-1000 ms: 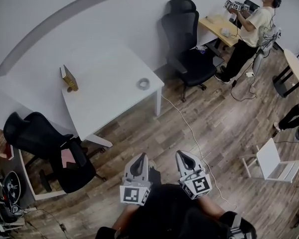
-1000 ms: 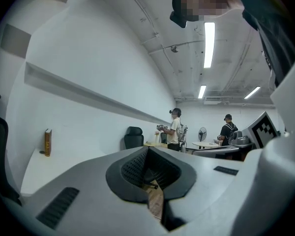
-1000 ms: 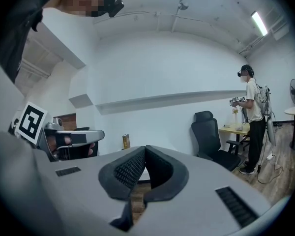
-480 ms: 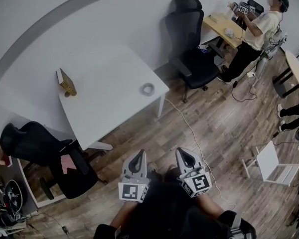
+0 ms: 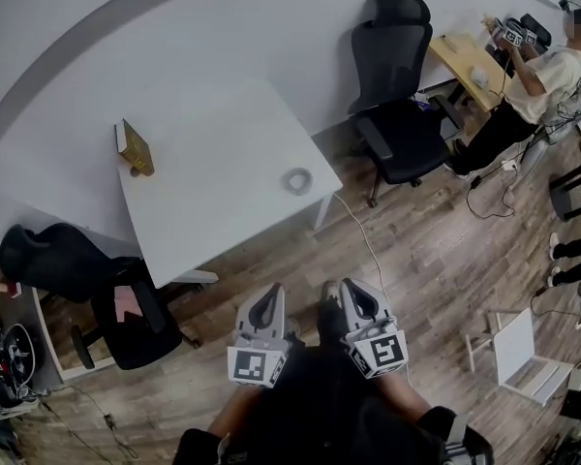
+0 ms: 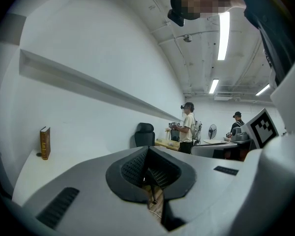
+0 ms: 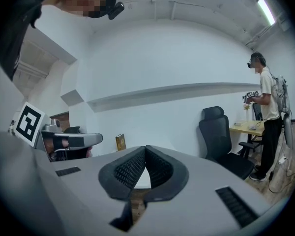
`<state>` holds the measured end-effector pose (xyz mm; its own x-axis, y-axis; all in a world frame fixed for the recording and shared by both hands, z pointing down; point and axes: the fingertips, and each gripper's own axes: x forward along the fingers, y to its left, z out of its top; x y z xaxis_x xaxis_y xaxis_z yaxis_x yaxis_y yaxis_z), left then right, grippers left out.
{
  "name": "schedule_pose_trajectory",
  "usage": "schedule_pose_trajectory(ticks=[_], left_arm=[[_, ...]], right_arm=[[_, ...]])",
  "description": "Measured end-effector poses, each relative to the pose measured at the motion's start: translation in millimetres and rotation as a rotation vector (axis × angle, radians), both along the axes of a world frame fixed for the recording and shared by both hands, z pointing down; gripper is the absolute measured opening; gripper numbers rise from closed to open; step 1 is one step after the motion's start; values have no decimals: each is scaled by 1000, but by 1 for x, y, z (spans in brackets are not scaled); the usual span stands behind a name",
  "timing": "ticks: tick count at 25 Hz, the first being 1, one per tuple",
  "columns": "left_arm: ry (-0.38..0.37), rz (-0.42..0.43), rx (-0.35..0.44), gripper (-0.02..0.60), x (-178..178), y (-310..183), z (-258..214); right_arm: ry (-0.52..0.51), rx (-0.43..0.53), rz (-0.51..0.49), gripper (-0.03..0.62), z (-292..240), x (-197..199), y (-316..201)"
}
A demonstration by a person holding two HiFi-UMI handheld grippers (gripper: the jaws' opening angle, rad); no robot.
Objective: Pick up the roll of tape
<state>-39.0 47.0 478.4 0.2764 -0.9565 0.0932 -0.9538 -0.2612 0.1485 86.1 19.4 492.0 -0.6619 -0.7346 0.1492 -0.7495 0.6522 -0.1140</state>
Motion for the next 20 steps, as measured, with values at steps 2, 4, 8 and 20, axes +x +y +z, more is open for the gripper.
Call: schedule_pose_trajectory(ticks=[2, 4, 8, 20], left_arm=[[-21, -25, -10, 17, 5, -23, 4], [-28, -58, -21, 17, 11, -45, 7], [-14, -129, -29, 17, 23, -85, 3], [-22, -246, -61, 17, 32, -149, 11]], right_arm=[[5, 4, -37, 12, -1, 2, -25], [11, 9, -79, 12, -2, 5, -49], [23, 12, -162, 12, 1, 12, -93], [20, -16, -296, 12, 15, 14, -166]])
